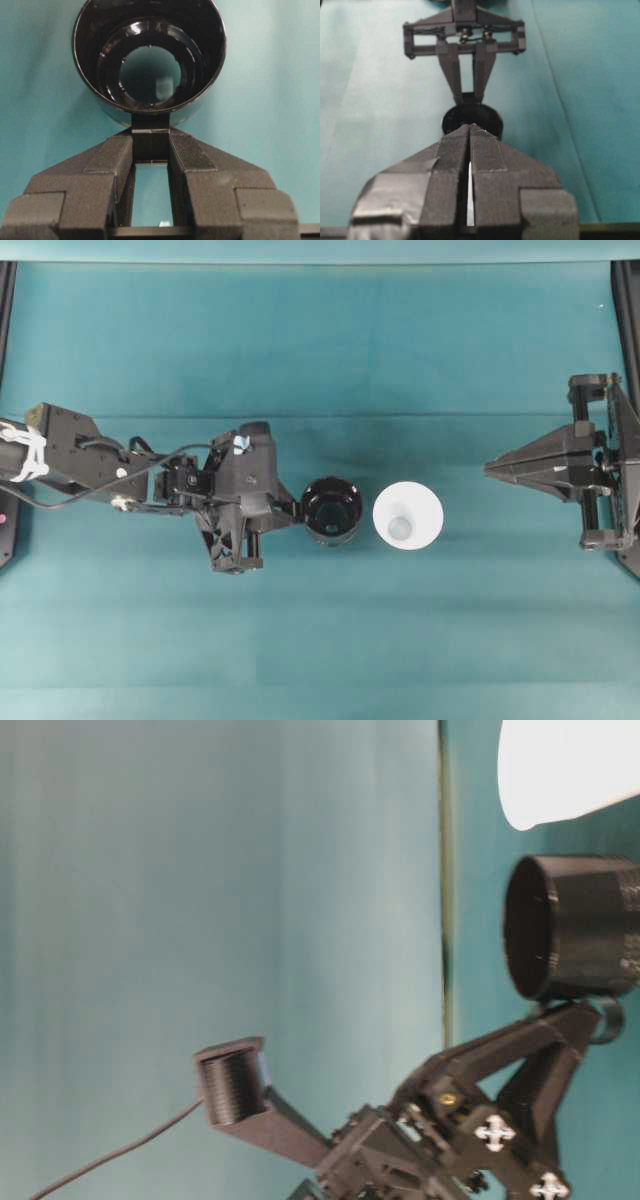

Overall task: Put the paper cup into the moved cup holder.
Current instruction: 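Slide the black cup holder rightward toward the white paper cup, then open the left gripper and retract it to the left, then lower the right gripper onto the white paper cup's rim, then lift the white paper cup and carry it left over the holder, then lower the paper cup into the black holder and open the right gripper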

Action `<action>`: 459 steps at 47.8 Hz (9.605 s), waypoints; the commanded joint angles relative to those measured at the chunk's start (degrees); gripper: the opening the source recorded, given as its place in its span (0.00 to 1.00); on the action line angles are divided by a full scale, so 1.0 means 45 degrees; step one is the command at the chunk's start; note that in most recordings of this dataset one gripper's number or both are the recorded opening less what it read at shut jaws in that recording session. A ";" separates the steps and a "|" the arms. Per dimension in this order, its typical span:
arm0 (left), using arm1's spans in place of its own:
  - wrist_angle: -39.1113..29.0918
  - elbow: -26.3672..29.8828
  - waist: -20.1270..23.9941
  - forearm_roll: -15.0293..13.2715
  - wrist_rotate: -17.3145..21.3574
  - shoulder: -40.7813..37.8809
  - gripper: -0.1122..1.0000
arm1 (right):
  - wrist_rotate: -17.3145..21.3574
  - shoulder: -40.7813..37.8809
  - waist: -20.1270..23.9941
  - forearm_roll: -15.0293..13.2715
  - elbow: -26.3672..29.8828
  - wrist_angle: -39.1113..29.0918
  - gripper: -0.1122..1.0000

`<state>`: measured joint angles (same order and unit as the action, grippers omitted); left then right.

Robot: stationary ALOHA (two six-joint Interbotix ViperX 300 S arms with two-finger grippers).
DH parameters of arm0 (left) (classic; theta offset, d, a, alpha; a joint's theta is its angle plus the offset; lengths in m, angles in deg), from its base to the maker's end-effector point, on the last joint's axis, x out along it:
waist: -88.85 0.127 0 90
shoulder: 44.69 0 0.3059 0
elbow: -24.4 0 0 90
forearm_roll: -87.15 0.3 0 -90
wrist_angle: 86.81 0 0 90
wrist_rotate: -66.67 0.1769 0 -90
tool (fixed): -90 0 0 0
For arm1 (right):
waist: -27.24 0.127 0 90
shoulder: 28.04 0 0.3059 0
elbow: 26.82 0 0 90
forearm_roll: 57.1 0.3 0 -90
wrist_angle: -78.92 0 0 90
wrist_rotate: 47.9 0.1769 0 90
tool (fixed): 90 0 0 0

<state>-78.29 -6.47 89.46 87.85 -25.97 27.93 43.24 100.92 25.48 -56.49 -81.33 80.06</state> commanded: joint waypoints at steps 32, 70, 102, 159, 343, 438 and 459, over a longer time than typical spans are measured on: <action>0.0098 0.0195 0.0059 0.0039 0.0020 -0.0078 0.27 | 0.0117 -0.0059 -0.0020 0.0039 0.0234 0.0039 0.13; 0.0098 0.0234 0.0039 0.0039 -0.0117 0.0117 0.80 | 0.0137 -0.0059 -0.0020 0.0137 0.0234 -0.0703 0.13; -0.0840 -0.1543 -0.0039 0.0039 -0.0137 0.3125 0.80 | 0.0137 -0.0059 -0.0020 0.0156 0.0293 -0.0977 0.13; -0.2070 -0.3145 -0.0059 0.0039 -0.0176 0.6250 0.80 | 0.2676 -0.4336 -0.0664 0.0273 0.3750 -0.7148 0.54; -0.2148 -0.3066 -0.0117 0.0039 -0.0527 0.6250 0.80 | 0.3418 -1.2949 -0.0918 0.0977 1.1563 -1.0215 0.13; -0.2148 -0.3066 -0.0039 0.0039 -0.0527 0.6172 0.80 | 0.3379 -1.2891 -0.0879 0.0840 1.0527 -0.9180 0.94; -0.2148 -0.3086 -0.0039 0.0039 -0.0527 0.6191 0.80 | 0.3379 -1.2754 -0.0762 0.0840 1.0566 -0.9180 0.94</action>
<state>-88.31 -21.15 89.20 87.94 -28.25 55.53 58.98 41.68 21.79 -52.62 -34.40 38.49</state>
